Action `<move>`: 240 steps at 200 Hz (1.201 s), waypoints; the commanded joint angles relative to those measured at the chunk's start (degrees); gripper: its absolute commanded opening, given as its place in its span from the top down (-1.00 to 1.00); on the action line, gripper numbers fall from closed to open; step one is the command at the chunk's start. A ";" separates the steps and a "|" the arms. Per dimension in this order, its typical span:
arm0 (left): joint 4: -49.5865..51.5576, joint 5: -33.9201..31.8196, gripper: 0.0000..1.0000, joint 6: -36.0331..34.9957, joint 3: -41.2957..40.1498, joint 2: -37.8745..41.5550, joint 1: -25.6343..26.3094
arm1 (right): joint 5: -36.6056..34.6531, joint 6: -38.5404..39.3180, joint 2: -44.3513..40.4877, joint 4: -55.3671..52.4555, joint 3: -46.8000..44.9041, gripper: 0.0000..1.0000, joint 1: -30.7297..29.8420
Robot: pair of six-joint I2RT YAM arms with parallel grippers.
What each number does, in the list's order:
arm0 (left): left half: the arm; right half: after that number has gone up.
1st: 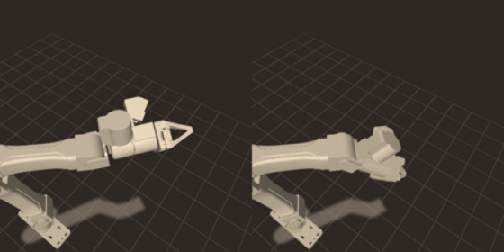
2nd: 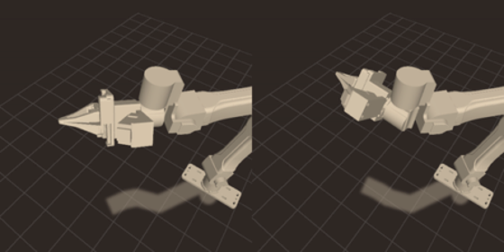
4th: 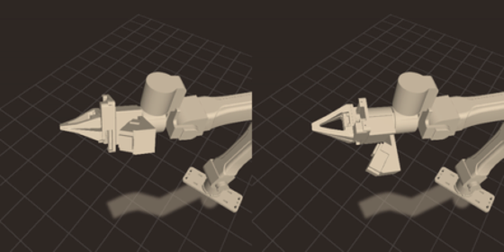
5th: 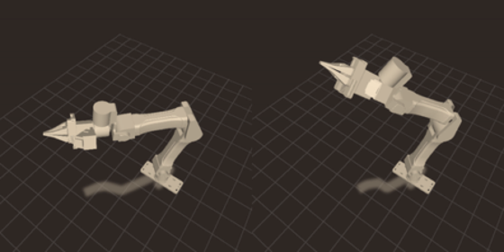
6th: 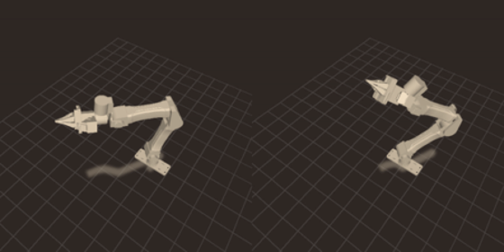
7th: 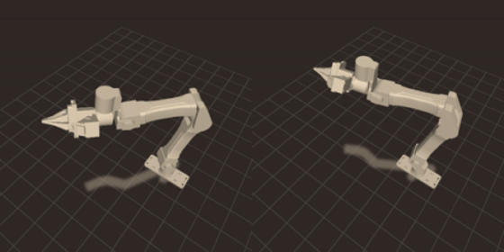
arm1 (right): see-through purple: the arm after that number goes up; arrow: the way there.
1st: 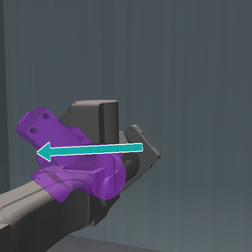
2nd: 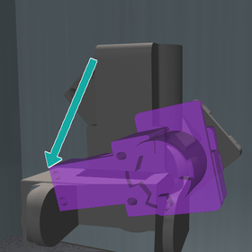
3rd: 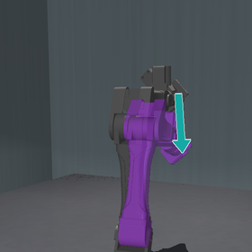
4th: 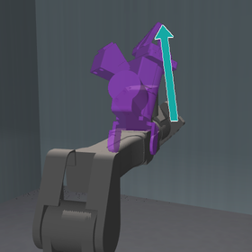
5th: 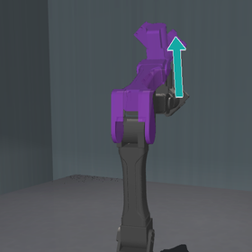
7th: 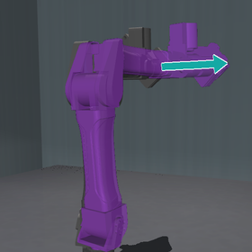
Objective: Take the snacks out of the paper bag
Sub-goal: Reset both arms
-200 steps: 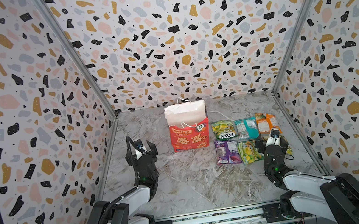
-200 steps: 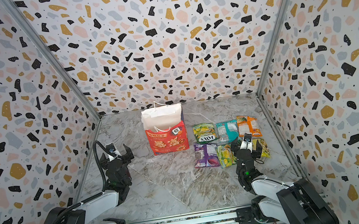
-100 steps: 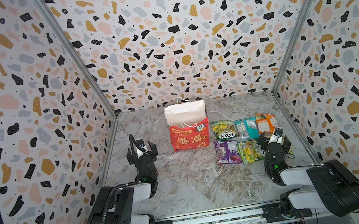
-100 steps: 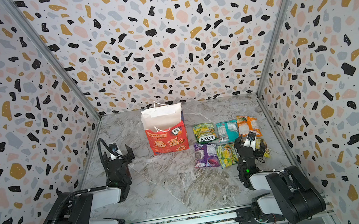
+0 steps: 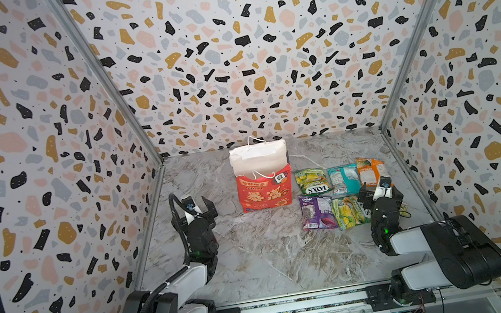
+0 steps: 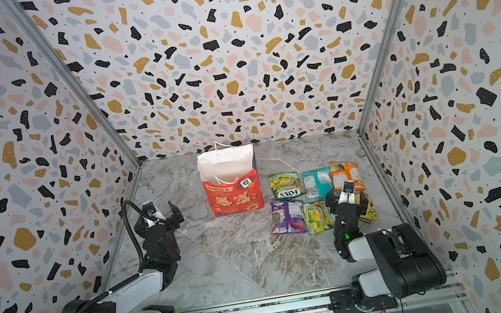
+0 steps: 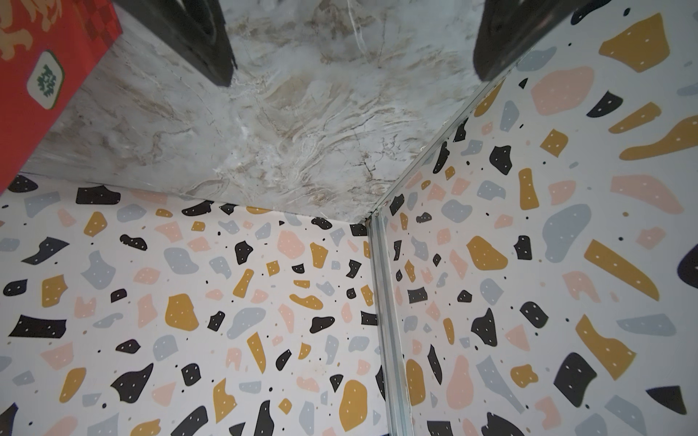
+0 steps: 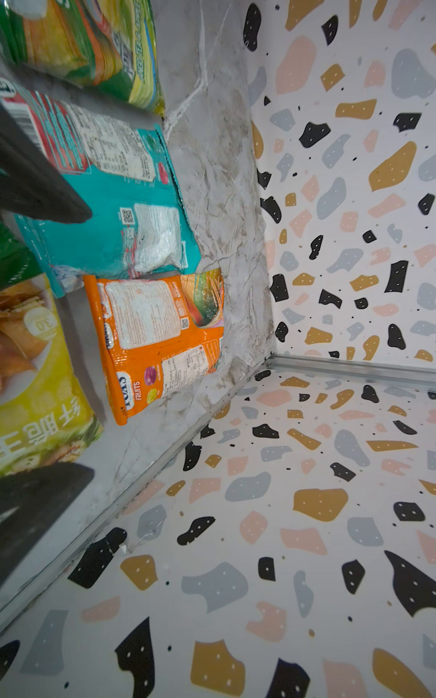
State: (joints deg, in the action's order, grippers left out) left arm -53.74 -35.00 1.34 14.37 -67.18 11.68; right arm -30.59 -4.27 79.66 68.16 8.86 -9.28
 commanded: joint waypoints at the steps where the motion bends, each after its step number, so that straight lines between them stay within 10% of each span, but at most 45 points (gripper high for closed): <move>1: -0.43 -0.76 -1.00 0.99 -0.55 1.78 0.59 | 4.25 -0.96 -0.17 1.09 1.47 -1.00 0.93; 98: -12.85 4.22 -1.00 0.61 -6.34 -8.56 0.53 | 22.98 1.94 5.42 3.89 2.56 -0.99 5.27; 240: -16.25 6.87 -0.99 1.21 -7.25 -10.71 -1.32 | 21.18 3.23 5.44 2.83 3.18 -0.98 3.85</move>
State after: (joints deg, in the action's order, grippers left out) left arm -66.57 -28.32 2.02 6.55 -78.54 10.59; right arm -8.69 -1.80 85.60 70.70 10.92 -5.17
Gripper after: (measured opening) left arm 0.997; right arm 0.990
